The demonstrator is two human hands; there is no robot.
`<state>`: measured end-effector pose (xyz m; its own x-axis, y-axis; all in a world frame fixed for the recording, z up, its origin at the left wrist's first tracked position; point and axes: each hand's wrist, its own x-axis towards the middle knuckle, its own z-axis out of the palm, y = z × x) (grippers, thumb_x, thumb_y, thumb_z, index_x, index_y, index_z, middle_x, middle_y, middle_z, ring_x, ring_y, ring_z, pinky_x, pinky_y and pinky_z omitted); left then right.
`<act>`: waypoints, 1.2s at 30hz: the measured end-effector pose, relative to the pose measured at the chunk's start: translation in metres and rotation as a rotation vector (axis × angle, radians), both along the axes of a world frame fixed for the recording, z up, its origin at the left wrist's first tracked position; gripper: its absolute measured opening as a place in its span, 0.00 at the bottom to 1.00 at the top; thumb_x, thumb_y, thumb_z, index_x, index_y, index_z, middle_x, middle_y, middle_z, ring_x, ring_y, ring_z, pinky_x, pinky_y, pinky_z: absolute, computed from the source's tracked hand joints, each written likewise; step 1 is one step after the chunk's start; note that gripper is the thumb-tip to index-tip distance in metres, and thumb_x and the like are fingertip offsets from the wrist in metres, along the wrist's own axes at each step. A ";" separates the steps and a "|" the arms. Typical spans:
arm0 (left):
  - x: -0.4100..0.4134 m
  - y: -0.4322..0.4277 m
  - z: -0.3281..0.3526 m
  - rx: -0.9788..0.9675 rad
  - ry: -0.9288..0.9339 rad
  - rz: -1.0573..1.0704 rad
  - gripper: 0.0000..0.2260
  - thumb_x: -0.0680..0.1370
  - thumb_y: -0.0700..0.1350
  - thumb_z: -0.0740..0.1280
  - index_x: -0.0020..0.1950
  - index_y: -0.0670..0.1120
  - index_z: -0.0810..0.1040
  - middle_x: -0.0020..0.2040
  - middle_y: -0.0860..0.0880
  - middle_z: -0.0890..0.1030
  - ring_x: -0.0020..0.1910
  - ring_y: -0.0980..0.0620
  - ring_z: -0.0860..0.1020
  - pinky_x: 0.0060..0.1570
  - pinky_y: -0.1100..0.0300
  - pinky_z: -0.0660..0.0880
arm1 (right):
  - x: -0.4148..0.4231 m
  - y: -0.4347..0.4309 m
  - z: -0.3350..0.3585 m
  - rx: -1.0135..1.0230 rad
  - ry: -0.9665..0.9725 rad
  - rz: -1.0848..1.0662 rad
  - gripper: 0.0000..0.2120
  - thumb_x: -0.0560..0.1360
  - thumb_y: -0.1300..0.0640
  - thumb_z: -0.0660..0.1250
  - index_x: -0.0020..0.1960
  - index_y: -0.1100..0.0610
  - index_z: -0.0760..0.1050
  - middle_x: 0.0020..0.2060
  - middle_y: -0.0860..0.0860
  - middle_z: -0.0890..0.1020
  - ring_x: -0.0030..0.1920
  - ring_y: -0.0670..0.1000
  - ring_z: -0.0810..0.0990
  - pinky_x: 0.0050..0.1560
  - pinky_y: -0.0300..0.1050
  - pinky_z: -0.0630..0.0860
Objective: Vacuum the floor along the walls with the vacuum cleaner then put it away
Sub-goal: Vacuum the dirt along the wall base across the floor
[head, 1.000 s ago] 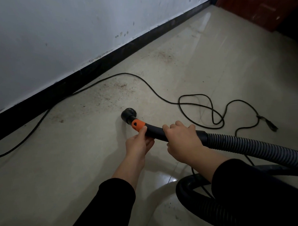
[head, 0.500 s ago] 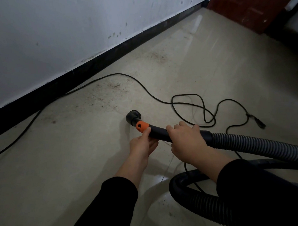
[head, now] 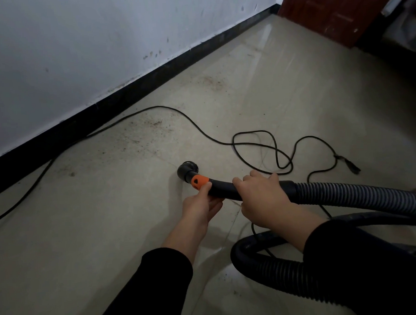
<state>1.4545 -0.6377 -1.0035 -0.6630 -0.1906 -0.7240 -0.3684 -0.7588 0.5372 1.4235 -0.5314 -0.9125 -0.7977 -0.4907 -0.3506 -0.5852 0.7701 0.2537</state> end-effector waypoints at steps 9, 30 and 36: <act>0.018 -0.002 0.002 -0.022 0.005 -0.082 0.09 0.79 0.45 0.66 0.45 0.40 0.77 0.36 0.43 0.85 0.40 0.49 0.85 0.39 0.61 0.80 | 0.014 0.007 0.005 -0.002 -0.016 0.031 0.16 0.77 0.58 0.62 0.64 0.54 0.67 0.55 0.51 0.75 0.59 0.53 0.69 0.58 0.56 0.65; 0.056 -0.028 0.016 -0.117 -0.126 -0.328 0.16 0.79 0.51 0.62 0.51 0.37 0.76 0.44 0.40 0.84 0.42 0.46 0.83 0.40 0.57 0.79 | 0.040 -0.001 0.011 -0.004 -0.030 0.171 0.15 0.76 0.57 0.63 0.62 0.53 0.68 0.54 0.51 0.76 0.58 0.53 0.69 0.57 0.56 0.66; 0.062 -0.048 0.011 -0.116 -0.118 -0.199 0.11 0.79 0.50 0.62 0.47 0.41 0.74 0.47 0.39 0.83 0.44 0.45 0.82 0.39 0.58 0.78 | 0.042 -0.025 0.000 -0.055 -0.017 0.197 0.15 0.76 0.57 0.62 0.62 0.52 0.68 0.54 0.50 0.76 0.58 0.53 0.69 0.54 0.54 0.66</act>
<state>1.5162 -0.6859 -0.9923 -0.6078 -0.1516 -0.7795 -0.5697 -0.6007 0.5610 1.4650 -0.5568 -0.9128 -0.6786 -0.6553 -0.3318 -0.7297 0.6529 0.2029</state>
